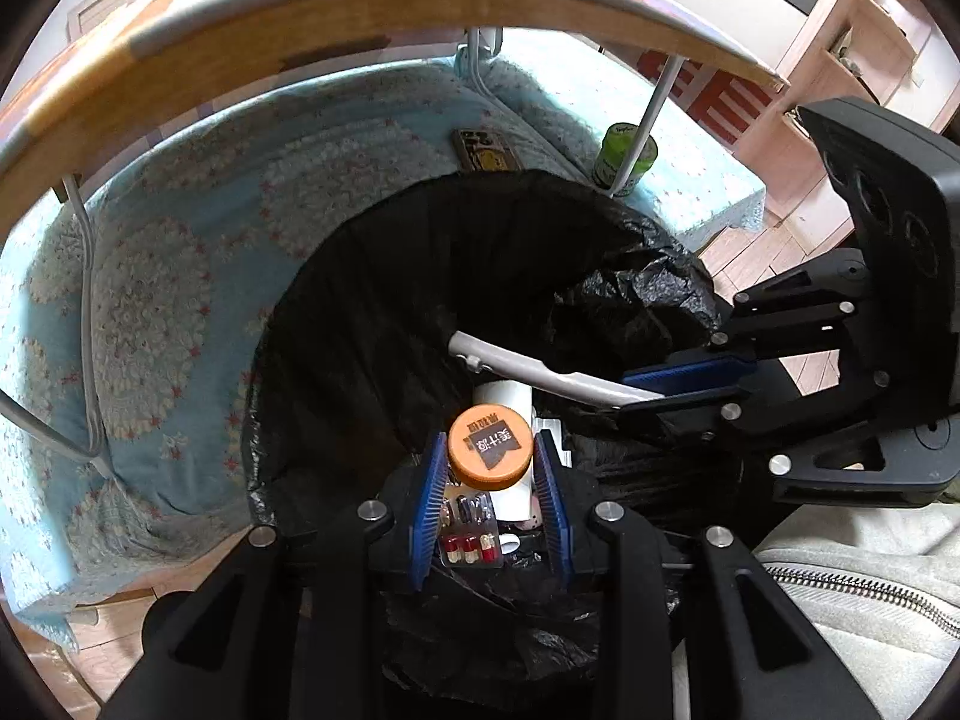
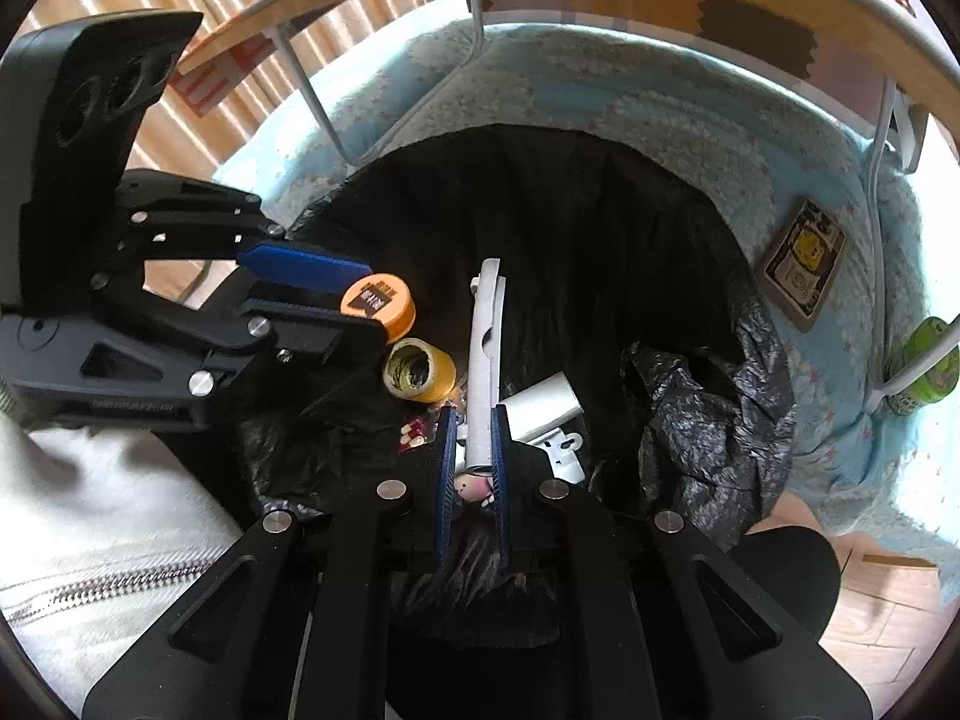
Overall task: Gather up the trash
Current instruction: 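Open both tools to drop the tin and rod into the bin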
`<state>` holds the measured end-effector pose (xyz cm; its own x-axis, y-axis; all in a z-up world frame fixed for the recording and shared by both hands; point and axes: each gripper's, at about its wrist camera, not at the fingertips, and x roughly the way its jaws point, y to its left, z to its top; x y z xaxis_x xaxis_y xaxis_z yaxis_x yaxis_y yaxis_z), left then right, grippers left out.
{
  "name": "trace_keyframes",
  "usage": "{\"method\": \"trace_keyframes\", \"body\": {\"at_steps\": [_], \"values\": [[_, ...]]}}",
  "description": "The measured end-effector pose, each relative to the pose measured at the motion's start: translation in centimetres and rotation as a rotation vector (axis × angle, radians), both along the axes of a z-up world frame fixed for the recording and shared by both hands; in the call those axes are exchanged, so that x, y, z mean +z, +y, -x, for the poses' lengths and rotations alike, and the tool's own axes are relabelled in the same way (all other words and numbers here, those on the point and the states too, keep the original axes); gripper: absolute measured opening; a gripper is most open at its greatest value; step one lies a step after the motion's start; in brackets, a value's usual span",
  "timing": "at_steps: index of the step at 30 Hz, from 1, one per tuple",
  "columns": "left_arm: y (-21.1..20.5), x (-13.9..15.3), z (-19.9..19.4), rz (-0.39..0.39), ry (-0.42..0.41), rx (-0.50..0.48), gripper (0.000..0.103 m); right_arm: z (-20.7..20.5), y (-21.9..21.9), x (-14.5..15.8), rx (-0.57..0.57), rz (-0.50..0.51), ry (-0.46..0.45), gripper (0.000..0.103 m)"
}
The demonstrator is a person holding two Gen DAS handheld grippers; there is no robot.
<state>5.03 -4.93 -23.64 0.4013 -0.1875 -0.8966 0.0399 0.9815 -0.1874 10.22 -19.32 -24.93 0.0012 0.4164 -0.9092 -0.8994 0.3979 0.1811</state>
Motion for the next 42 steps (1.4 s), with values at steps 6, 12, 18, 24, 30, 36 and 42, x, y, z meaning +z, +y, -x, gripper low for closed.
{"method": "trace_keyframes", "body": {"at_steps": [6, 12, 18, 24, 30, 36, 42], "values": [[0.1, -0.3, -0.3, 0.007, 0.018, 0.018, 0.029, 0.0, 0.8, -0.6, -0.001, -0.004, 0.014, 0.012], [0.5, 0.0, -0.2, 0.024, 0.011, 0.032, 0.044, -0.4, 0.5, -0.6, -0.014, -0.023, 0.022, 0.019], [0.7, 1.0, 0.1, 0.03, -0.022, 0.034, 0.044, -0.4, 0.0, 0.3, -0.025, -0.035, 0.008, 0.019], [1.4, 3.4, 0.5, 0.011, -0.081, 0.041, 0.044, -0.3, -0.1, 2.0, -0.015, -0.061, -0.025, 0.019], [2.4, 6.8, 0.9, -0.019, -0.166, 0.043, 0.044, -0.6, 0.3, 4.6, -0.004, -0.101, -0.075, 0.019], [3.6, 10.7, 1.1, -0.052, -0.257, 0.046, 0.044, -1.0, 0.8, 7.6, 0.008, -0.153, -0.132, 0.019], [5.1, 13.8, 0.8, -0.081, -0.331, 0.057, 0.044, -1.7, 1.4, 10.5, 0.021, -0.207, -0.184, 0.019]]}}
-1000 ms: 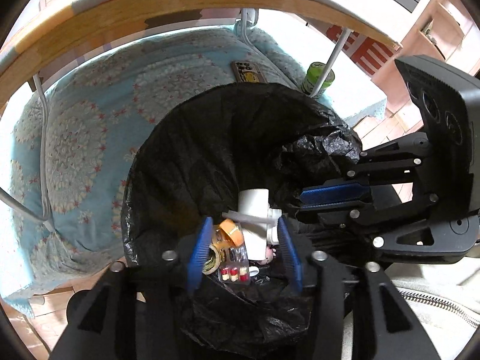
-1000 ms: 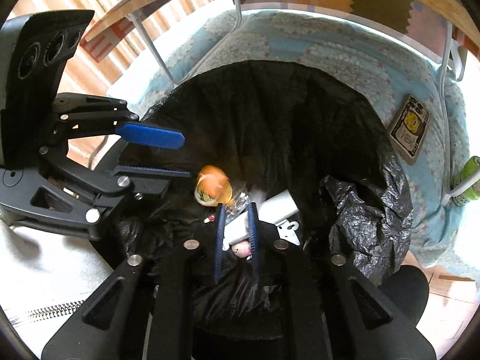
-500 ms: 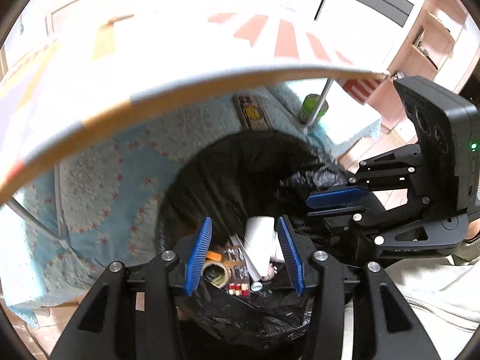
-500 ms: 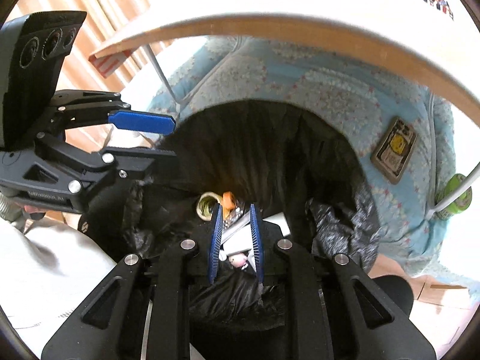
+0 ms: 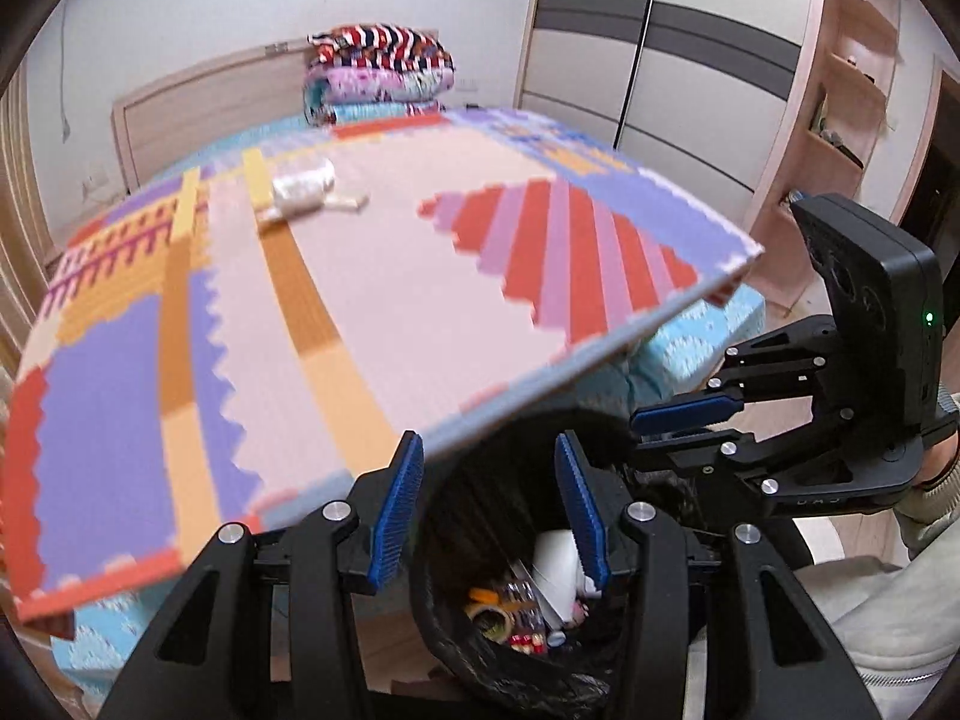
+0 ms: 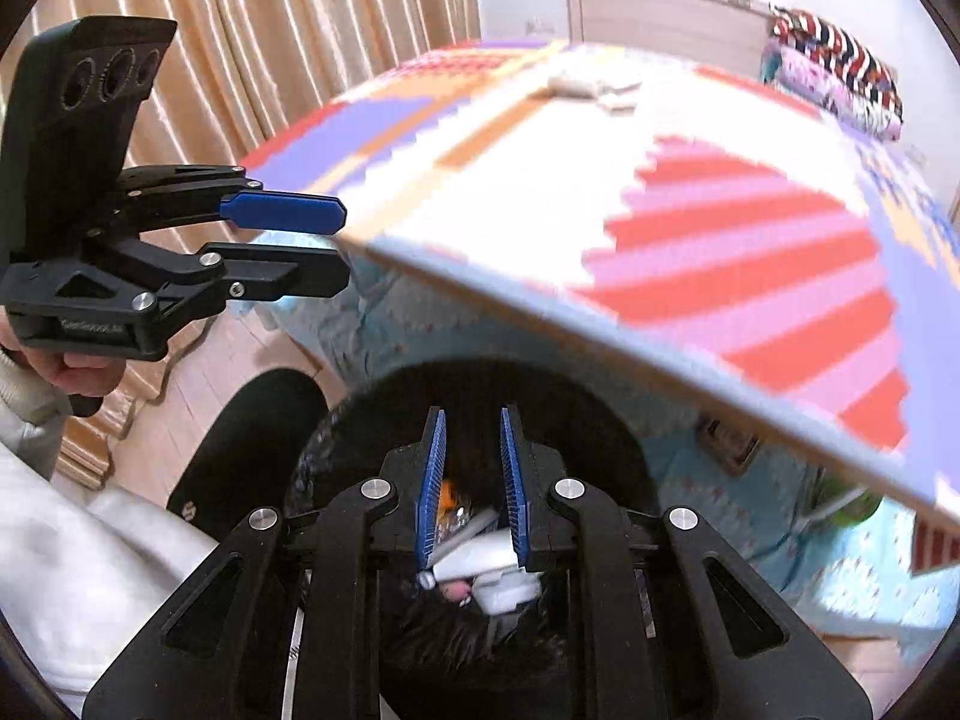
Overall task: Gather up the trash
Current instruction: 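Open both tools to drop the tin and rod into the bin, then grasp the white tissue with the left tool while the right tool grasps the paper card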
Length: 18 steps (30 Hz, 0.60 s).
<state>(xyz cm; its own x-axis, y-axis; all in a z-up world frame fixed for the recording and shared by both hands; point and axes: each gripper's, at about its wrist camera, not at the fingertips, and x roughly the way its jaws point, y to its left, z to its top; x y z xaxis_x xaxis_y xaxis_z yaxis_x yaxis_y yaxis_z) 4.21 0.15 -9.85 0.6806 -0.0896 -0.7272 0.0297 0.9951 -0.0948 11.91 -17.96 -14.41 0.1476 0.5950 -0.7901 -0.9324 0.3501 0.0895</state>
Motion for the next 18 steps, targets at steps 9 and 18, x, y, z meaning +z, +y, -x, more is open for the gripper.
{"method": "trace_keyframes", "body": {"at_steps": [9, 18], "values": [[1.7, 2.8, -2.0, -0.048, -0.064, 0.013, 0.044, -1.0, 1.6, 3.3, 0.019, -0.052, -0.074, 0.022], [4.1, 4.4, -4.7, -0.065, -0.097, 0.039, 0.044, -2.9, 3.9, 5.1, -0.001, -0.099, -0.104, 0.022]]}}
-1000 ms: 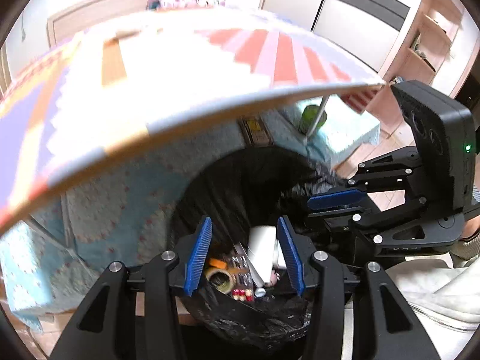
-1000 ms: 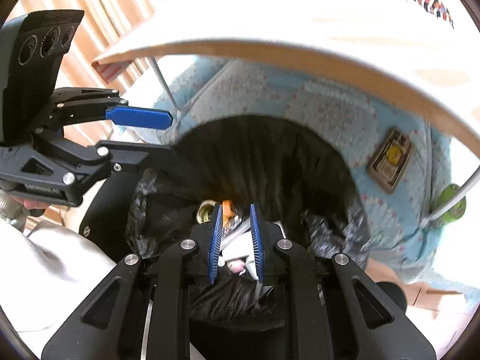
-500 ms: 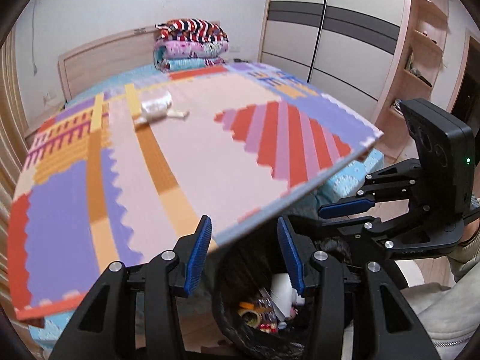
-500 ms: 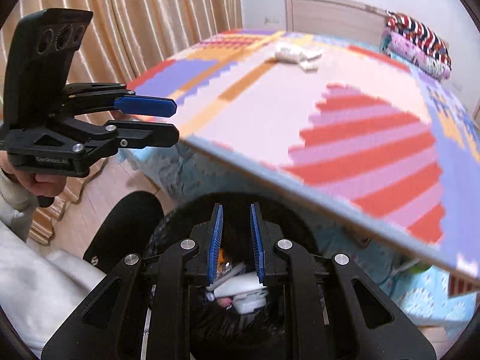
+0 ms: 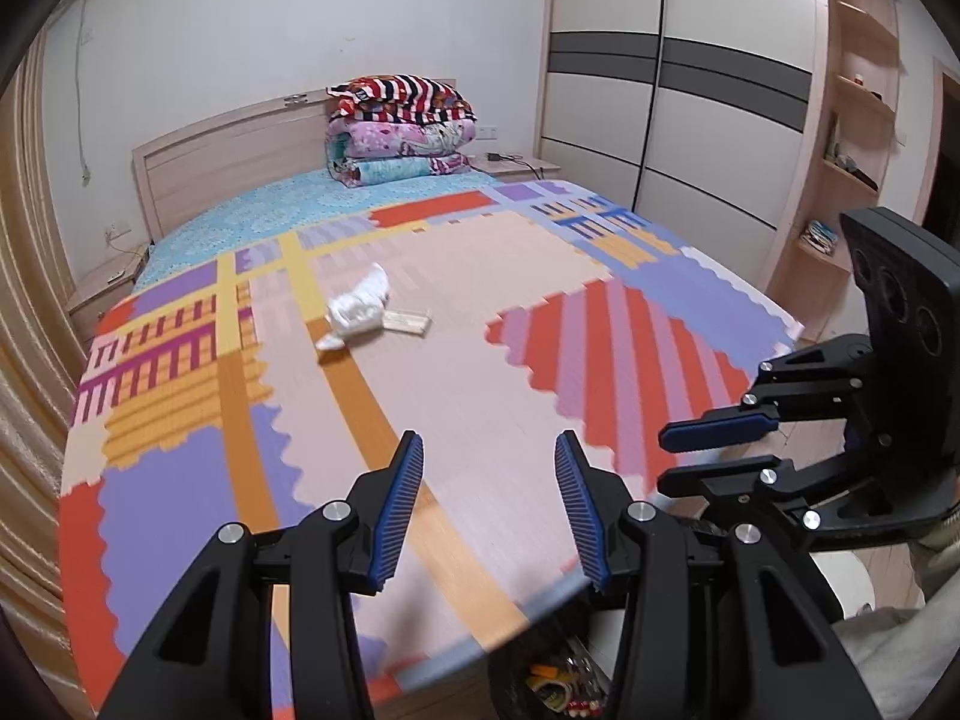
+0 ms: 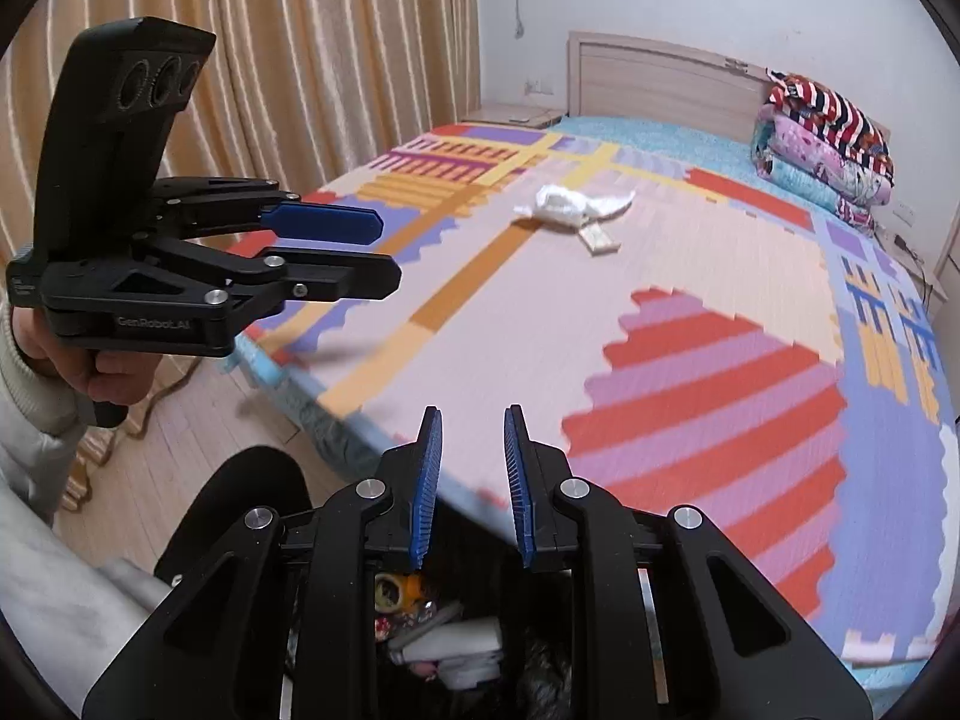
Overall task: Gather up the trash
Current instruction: 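Grasp the white tissue with the left tool while the right tool grasps the paper card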
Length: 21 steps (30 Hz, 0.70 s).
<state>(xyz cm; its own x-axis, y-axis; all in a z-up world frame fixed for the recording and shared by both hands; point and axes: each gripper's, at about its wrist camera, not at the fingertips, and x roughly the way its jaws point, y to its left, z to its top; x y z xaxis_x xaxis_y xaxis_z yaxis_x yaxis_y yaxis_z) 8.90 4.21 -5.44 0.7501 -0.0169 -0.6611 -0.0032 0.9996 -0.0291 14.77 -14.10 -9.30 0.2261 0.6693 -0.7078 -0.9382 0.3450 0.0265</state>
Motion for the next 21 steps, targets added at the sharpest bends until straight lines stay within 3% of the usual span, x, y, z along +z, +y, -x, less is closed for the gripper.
{"method": "trace_keyframes", "body": {"at_steps": [17, 21], "values": [[4.8, 0.2, -6.4, -0.033, 0.006, 0.075, 0.044, -5.5, 5.1, 1.4, -0.058, -0.01, -0.015, 0.035], [6.1, -0.4, -8.2, -0.002, 0.021, 0.084, 0.044, -6.8, 6.6, 1.0, -0.072, 0.023, -0.032, 0.041]]}}
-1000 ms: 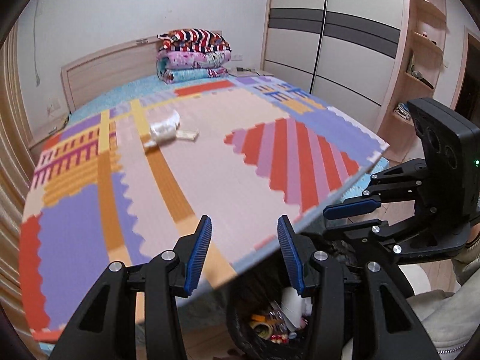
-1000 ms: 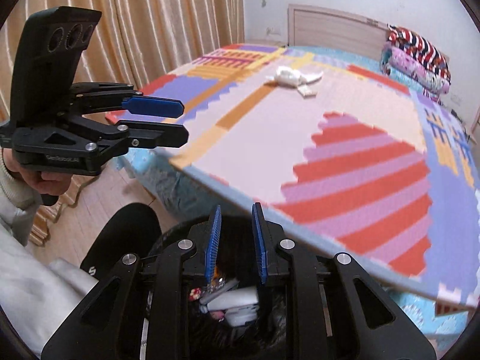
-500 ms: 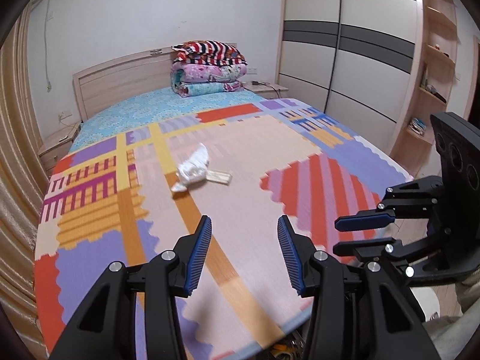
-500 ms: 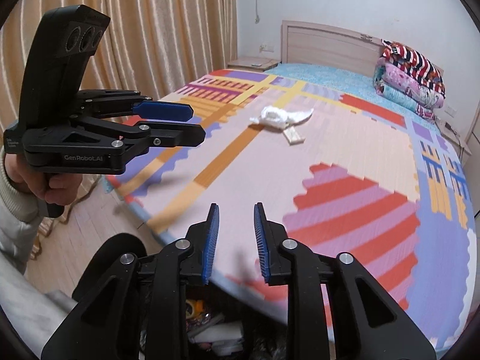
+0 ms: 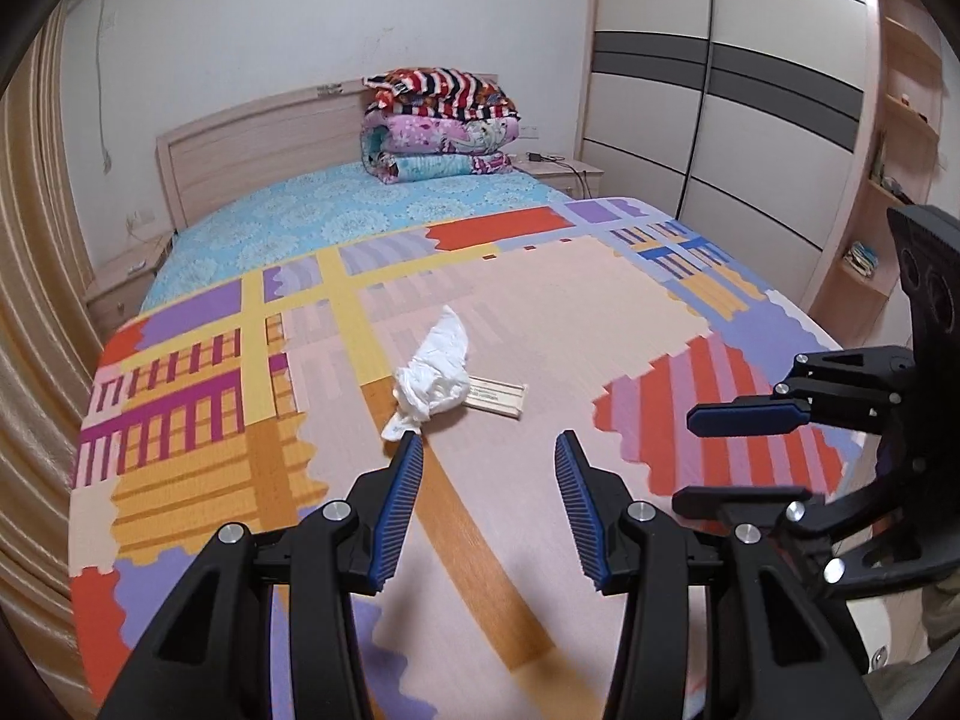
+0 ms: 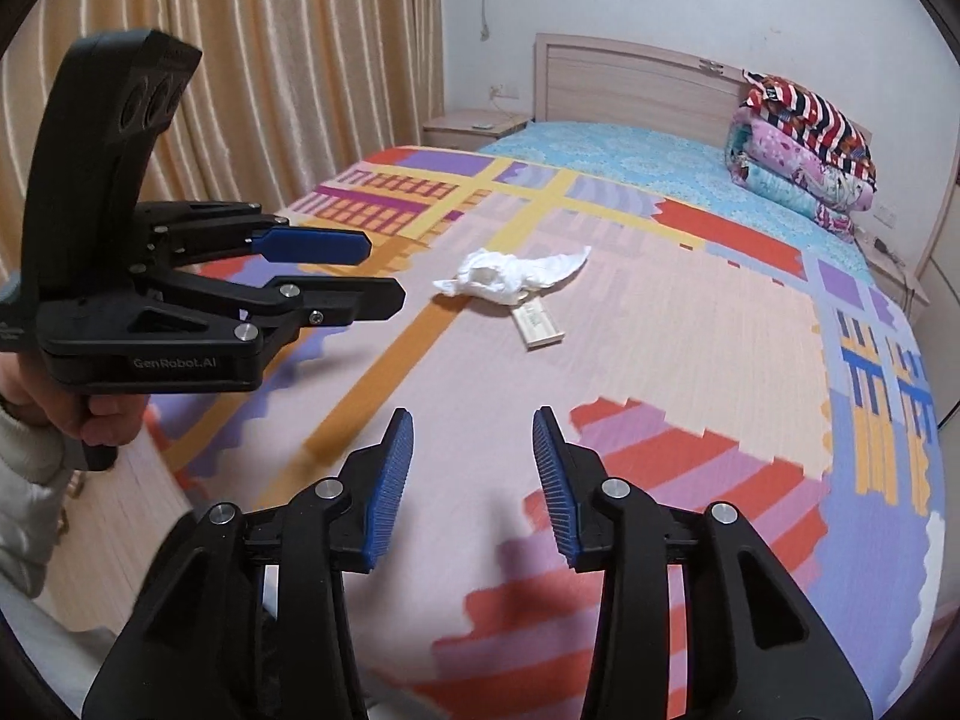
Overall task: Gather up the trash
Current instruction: 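Grasp the white tissue with the left tool while the right tool grasps the paper card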
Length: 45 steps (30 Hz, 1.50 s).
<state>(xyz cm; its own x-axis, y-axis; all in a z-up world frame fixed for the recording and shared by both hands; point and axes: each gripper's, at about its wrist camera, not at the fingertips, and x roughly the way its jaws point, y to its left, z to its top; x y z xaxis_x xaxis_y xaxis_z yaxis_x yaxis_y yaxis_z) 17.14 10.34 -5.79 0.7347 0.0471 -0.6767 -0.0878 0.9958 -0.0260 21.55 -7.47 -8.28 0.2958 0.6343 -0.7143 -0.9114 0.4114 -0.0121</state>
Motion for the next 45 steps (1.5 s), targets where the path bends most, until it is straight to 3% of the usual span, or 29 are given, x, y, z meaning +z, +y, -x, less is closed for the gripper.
{"method": "trace_keyframes", "body": {"at_steps": [9, 24, 28, 30, 32, 33, 34, 45], "values": [[2.0, -1.4, -4.2, 0.01, 0.035, 0.002, 0.044, -3.0, 3.4, -1.2, -0.019, 0.042, -0.012, 0.041], [3.8, -4.7, -9.0, 0.015, 0.121, 0.02, 0.044, -6.8, 6.2, -3.9, -0.055, 0.075, 0.077, 0.041], [4.3, -4.9, -9.5, 0.032, 0.114, 0.018, 0.028, -7.1, 6.4, -4.0, -0.054, 0.057, 0.073, 0.041], [4.4, -5.1, -9.6, 0.037, 0.119, 0.024, 0.015, -7.3, 6.7, -4.0, -0.055, 0.056, 0.071, 0.041], [4.4, -5.1, -9.5, 0.038, 0.114, 0.03, 0.011, -7.1, 6.8, -4.0, -0.052, 0.06, 0.048, 0.04], [4.4, -5.0, -9.4, 0.037, 0.11, 0.035, 0.009, -7.0, 6.9, -4.1, -0.056, 0.066, 0.03, 0.034], [4.5, -4.9, -9.3, 0.036, 0.106, 0.042, 0.009, -6.9, 6.9, -4.1, -0.069, 0.078, 0.004, 0.026], [4.3, -2.0, -6.3, 0.038, 0.032, 0.075, 0.008, -7.1, 5.7, -3.5, -0.072, 0.037, 0.06, 0.022]]}}
